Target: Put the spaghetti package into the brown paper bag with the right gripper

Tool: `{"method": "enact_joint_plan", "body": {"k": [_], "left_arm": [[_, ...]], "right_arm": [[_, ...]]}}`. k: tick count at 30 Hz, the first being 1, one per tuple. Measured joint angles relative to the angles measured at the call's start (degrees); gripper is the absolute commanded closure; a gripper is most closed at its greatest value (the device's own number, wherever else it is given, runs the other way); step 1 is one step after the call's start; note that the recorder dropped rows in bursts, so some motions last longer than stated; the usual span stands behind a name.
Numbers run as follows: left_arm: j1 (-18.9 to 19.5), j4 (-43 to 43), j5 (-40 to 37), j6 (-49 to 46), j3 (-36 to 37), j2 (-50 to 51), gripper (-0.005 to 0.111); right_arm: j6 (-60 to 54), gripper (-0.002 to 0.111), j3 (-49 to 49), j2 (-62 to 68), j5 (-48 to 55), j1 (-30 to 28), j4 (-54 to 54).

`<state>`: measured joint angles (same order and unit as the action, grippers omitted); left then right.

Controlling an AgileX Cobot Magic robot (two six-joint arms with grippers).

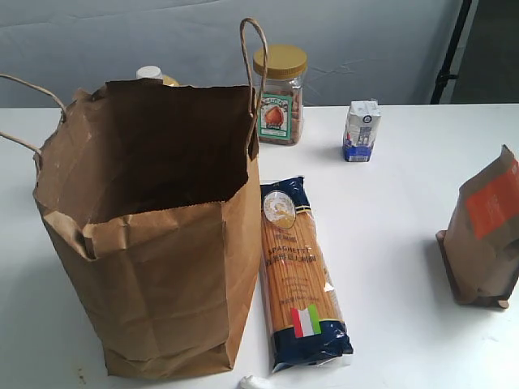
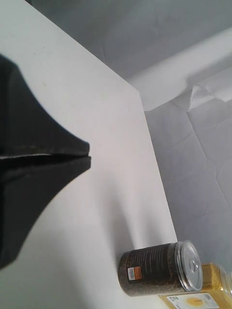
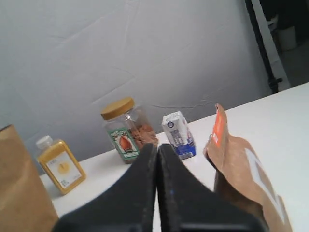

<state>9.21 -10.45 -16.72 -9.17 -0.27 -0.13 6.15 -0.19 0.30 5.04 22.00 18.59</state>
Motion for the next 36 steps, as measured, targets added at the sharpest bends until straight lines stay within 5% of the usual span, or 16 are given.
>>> {"method": "enact_joint_plan", "body": {"k": [8,17,19,23,29,36], "left_arm": [[0.00,0.00,0.00,0.00,0.00,0.00,0.107],[0.00,0.00,0.00,0.00,0.00,0.00,0.107],[0.00,0.00,0.00,0.00,0.00,0.00,0.107],[0.00,0.00,0.00,0.00,0.00,0.00,0.107],[0.00,0.00,0.00,0.00,0.00,0.00,0.107],[0.00,0.00,0.00,0.00,0.00,0.00,0.107]], "right_arm": [[-5.77,0.108,-9.73,8.36,4.63,1.84,4.90],[-18.49,0.107,-37.89,54.25,25.51,4.52,4.90],[-15.71,0.093,-43.94,65.66,27.59,9.23,3.16],[-6.15,0.036,-54.38,88.08,28.67,17.58,-2.86],[-0.03,0.032,-65.41,108.04,28.57,26.03,-5.60],[1.97,0.032,-69.58,114.51,28.57,27.67,-8.32]]}}
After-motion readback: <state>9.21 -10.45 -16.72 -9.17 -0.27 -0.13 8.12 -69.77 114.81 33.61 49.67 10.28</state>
